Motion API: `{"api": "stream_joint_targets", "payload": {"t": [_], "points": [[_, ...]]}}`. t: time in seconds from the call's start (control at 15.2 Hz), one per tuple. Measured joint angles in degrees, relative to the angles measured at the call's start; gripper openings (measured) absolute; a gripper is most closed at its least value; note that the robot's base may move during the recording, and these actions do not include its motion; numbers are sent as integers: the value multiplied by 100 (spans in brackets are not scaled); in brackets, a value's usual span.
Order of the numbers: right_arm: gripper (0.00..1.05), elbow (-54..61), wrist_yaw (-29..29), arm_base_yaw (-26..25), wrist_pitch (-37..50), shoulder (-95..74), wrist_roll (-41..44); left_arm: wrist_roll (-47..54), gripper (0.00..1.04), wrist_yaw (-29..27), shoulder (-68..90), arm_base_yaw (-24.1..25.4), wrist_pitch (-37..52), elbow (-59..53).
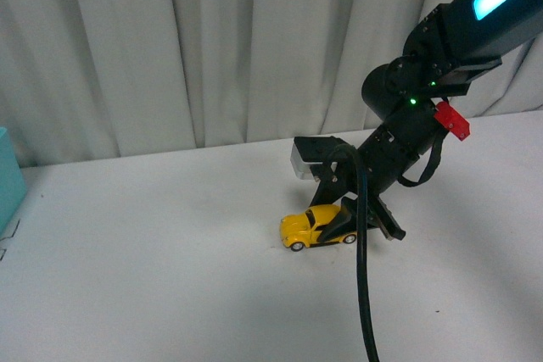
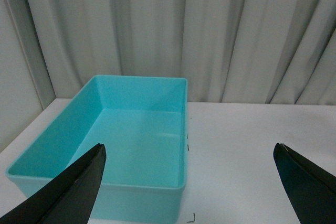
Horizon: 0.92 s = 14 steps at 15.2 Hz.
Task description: Wind up and store yellow beetle toy
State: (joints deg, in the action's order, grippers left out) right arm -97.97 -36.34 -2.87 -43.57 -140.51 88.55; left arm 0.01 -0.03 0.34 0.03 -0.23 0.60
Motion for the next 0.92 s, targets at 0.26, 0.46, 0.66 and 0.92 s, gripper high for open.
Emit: {"api": "stream_joint_targets", "payload": {"t": [0.26,0.46,0.66,0.92], "points": [[42,367,-140,-492,-13,133,358,0,98,0,0,0,2,0],[42,1060,-192,-1073,214,431,879,0,98,0,0,0,0,0],[42,1482,-190,-1390,293,614,1023,0,98,0,0,0,0,0],[42,1810,-140,-1790,350,763,1121,-2,98,-2,0,0,2,0]]}}
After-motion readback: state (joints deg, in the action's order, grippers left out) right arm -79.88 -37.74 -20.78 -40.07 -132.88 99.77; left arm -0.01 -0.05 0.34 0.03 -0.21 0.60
